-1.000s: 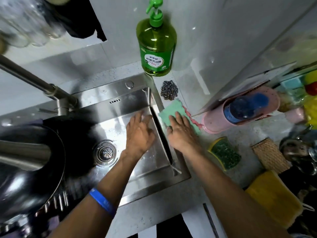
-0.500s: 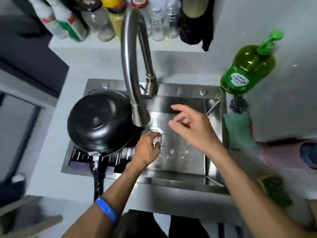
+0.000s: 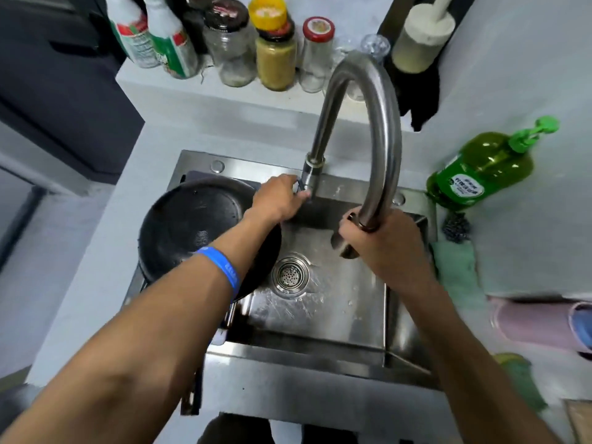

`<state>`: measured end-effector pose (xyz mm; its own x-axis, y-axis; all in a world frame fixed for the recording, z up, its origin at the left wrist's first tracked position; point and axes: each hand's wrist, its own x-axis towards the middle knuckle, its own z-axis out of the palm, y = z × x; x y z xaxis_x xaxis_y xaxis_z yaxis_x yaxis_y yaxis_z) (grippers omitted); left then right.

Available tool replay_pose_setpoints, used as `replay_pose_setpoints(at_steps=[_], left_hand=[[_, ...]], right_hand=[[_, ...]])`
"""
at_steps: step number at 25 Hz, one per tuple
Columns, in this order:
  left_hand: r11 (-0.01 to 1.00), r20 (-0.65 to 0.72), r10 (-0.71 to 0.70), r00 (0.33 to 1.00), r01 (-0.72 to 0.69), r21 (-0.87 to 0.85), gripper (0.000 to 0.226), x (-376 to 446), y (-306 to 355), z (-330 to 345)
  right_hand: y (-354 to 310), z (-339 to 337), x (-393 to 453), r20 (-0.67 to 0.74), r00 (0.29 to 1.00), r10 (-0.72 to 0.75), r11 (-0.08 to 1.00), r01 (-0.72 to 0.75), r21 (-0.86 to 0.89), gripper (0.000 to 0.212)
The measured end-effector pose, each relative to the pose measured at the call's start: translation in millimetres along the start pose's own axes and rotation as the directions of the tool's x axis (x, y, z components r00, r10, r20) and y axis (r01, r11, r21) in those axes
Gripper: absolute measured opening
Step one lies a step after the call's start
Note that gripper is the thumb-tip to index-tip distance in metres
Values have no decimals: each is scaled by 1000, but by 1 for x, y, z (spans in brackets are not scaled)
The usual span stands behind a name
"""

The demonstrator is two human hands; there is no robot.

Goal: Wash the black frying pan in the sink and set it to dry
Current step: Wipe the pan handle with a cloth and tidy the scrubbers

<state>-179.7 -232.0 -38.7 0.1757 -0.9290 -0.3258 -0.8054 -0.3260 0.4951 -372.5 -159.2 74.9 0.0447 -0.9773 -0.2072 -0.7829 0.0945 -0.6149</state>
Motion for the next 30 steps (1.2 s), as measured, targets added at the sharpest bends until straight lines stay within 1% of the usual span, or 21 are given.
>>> replay_pose_setpoints(at_steps=[1,3,5,6,7,9,10,11,14,16,18,19,20,21,23,24,27,30], left_hand=[[999,8,-25,1000,25,31,41,11,1,-1],[999,-57,0,998,2,33,32,16,-2,1],[992,-179,80,981,-96,-83,27,10,-3,2],[984,-233,93,968,-126,-130,25,9,0,0],[983,-258,89,962,-126,-131,22,10,3,-2],[998,-237,62,969,-66,-7,22,10,1,-6],[998,-209,46,977,-35,55,22,6,-4,-7],[997,-183,35,983,-21,78,21,-3,-12,-7],[996,-187,93,978,-94,5,22,-35,-21,-4],[987,-224,108,969,-132,-95,29,-59,-17,6],[980,-203,112,973,-142,-138,36,-93,-21,22],[984,-172,113,979,-135,-119,35,-112,-29,34],[989,-142,108,984,-121,-88,34,-131,-40,47],[993,-112,95,989,-102,-65,33,-149,-50,59],[997,-64,44,997,-48,-62,34,-180,-64,80],[998,-53,11,999,-14,-55,35,-193,-69,86],[997,-46,-71,996,73,25,37,-223,-81,94],[991,-89,-112,990,117,60,34,-248,-91,97]], right_hand=[[4,-4,3,12,1000,8,1000,-8,7,30],[11,-9,7,54,999,1,999,-3,47,21],[14,-8,9,98,995,-14,998,8,63,10],[17,-5,11,105,994,-27,997,19,78,9],[19,-1,13,98,995,-37,993,25,113,11],[23,6,16,69,996,-56,982,43,182,15],[24,7,17,63,996,-56,981,44,189,15],[23,7,17,68,996,-56,984,43,175,15],[27,4,27,88,993,-74,990,63,123,18],[38,1,37,51,997,-54,990,47,135,20],[53,-6,46,41,998,-49,988,43,148,17],[62,-10,51,41,998,-52,989,46,139,15],[71,-12,56,39,997,-62,991,57,117,15],[80,-15,61,44,997,-64,994,60,88,20],[96,-22,71,88,995,-42,998,38,45,31],[103,-24,76,108,994,-29,999,28,16,32],[126,-31,87,167,986,-16,990,39,-138,21],[140,-34,89,239,971,11,970,48,-238,19]])
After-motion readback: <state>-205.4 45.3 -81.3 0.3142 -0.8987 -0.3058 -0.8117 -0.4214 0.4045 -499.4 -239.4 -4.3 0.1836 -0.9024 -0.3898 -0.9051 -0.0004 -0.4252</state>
